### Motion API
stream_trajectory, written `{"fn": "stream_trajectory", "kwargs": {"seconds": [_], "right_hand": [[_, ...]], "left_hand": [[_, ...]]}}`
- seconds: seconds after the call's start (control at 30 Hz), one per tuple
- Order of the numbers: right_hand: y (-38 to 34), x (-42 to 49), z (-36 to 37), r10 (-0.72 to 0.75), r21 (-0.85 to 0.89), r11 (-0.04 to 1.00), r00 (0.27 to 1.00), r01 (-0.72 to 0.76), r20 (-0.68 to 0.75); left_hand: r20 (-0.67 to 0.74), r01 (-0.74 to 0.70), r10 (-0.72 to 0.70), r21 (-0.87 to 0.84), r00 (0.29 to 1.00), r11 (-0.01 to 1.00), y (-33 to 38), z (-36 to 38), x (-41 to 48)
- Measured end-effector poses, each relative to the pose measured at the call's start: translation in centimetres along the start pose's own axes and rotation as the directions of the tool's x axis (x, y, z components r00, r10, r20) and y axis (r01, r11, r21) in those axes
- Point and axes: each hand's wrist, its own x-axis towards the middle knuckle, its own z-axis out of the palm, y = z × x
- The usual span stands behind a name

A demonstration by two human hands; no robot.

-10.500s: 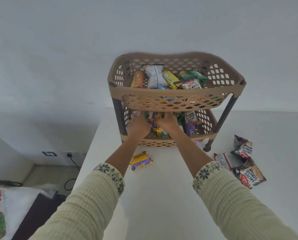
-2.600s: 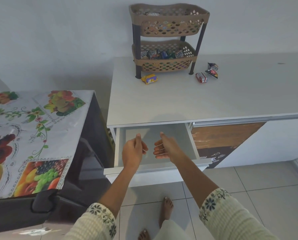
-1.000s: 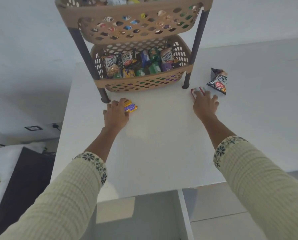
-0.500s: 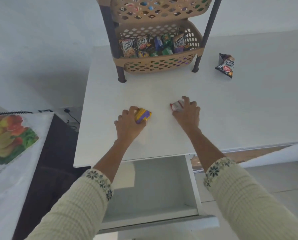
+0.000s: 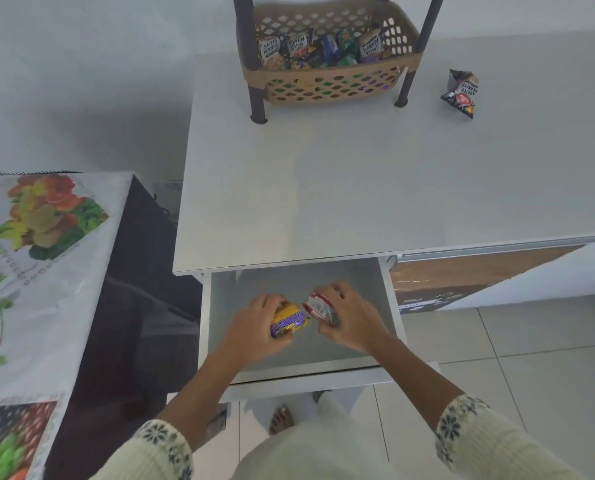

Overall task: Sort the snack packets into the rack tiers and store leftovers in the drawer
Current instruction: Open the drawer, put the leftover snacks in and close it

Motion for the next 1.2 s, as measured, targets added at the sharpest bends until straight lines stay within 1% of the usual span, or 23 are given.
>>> {"fn": "stream_trajectory", "kwargs": {"seconds": [0.03, 0.07, 0.1, 0.13, 0.17, 0.23, 0.33, 0.4, 0.5, 0.57, 0.6, 0.73, 0.83, 0.93, 0.97, 1.07, 1.13, 1.2], "right_hand": [[0.4, 0.3, 0.4, 0.081, -0.033, 0.996, 0.988, -0.077, 0.132], [0.8, 0.9, 0.7, 0.165, -0.09, 0.985, 0.952, -0.147, 0.258], [1.1, 1.5, 1.1, 0.242, -0.163, 0.967, 0.898, -0.194, 0.366], [1.5, 2.2, 1.4, 0.305, -0.224, 0.948, 0.842, -0.226, 0.445], [1.8, 2.7, 1.8, 0.352, -0.26, 0.932, 0.796, -0.251, 0.492], [2.4, 3.7, 2.5, 0.405, -0.285, 0.912, 0.749, -0.294, 0.524], [3.1, 4.9, 3.7, 0.438, -0.286, 0.898, 0.741, -0.334, 0.509], [3.3, 5.4, 4.3, 0.457, -0.253, 0.889, 0.726, -0.381, 0.514], [3.8, 5.8, 4.4, 0.478, -0.207, 0.874, 0.695, -0.441, 0.537], [4.1, 5.8, 4.2, 0.48, -0.198, 0.871, 0.694, -0.449, 0.538], [4.1, 5.8, 4.0, 0.485, -0.188, 0.868, 0.698, -0.461, 0.527], [4.0, 5.7, 3.0, 0.487, -0.137, 0.864, 0.735, -0.485, 0.472], [2.7, 5.6, 1.7, 0.45, -0.11, 0.886, 0.782, -0.45, 0.432], [1.1, 5.2, -0.4, 0.407, -0.028, 0.899, 0.808, -0.438, 0.427], [0.6, 5.1, -1.3, 0.39, 0.015, 0.9, 0.819, -0.436, 0.421], [-0.4, 4.6, -4.6, 0.348, 0.132, 0.895, 0.853, -0.426, 0.389], [-1.0, 4.5, -7.1, 0.353, 0.231, 0.864, 0.865, -0.448, 0.358], [-1.6, 4.7, -9.4, 0.376, 0.338, 0.826, 0.887, -0.452, 0.267]], "left_hand": [[0.088, 0.067, -0.072, 0.06, 0.994, 0.996, -0.4, 0.4, 0.5], [0.154, 0.131, -0.148, 0.116, 0.977, 0.985, -0.8, 0.9, 1.0], [0.2, 0.184, -0.213, 0.153, 0.956, 0.971, -1.1, 1.5, 1.6], [0.234, 0.231, -0.267, 0.171, 0.935, 0.958, -1.3, 2.1, 2.2], [0.261, 0.278, -0.317, 0.176, 0.912, 0.944, -1.6, 2.7, 2.8], [0.305, 0.368, -0.409, 0.182, 0.86, 0.912, -2.2, 4.2, 3.9], [0.341, 0.46, -0.495, 0.183, 0.8, 0.869, -2.8, 6.2, 5.3], [0.365, 0.52, -0.526, 0.125, 0.768, 0.845, -3.0, 7.2, 6.0], [0.448, 0.598, -0.544, 0.026, 0.709, 0.801, -3.1, 7.8, 6.5], [0.465, 0.606, -0.541, 0.012, 0.701, 0.796, -3.3, 7.4, 6.3], [0.452, 0.595, -0.536, 0.013, 0.713, 0.803, -3.4, 7.1, 6.1], [0.349, 0.5, -0.481, 0.04, 0.804, 0.865, -2.5, 5.5, 5.6], [0.317, 0.376, -0.358, 0.007, 0.878, 0.927, -0.3, 4.1, 5.3], [0.292, 0.276, -0.252, -0.042, 0.922, 0.96, 2.2, 2.2, 4.5], [0.253, 0.242, -0.222, -0.052, 0.942, 0.969, 3.1, 1.6, 4.1], [0.051, 0.13, -0.123, -0.142, 0.991, 0.981, 5.4, -0.8, 3.5], [-0.069, 0.055, -0.068, -0.174, 0.995, 0.983, 6.8, -2.6, 4.0], [-0.178, -0.005, -0.027, -0.175, 0.984, 0.985, 7.8, -4.3, 5.6]]}}
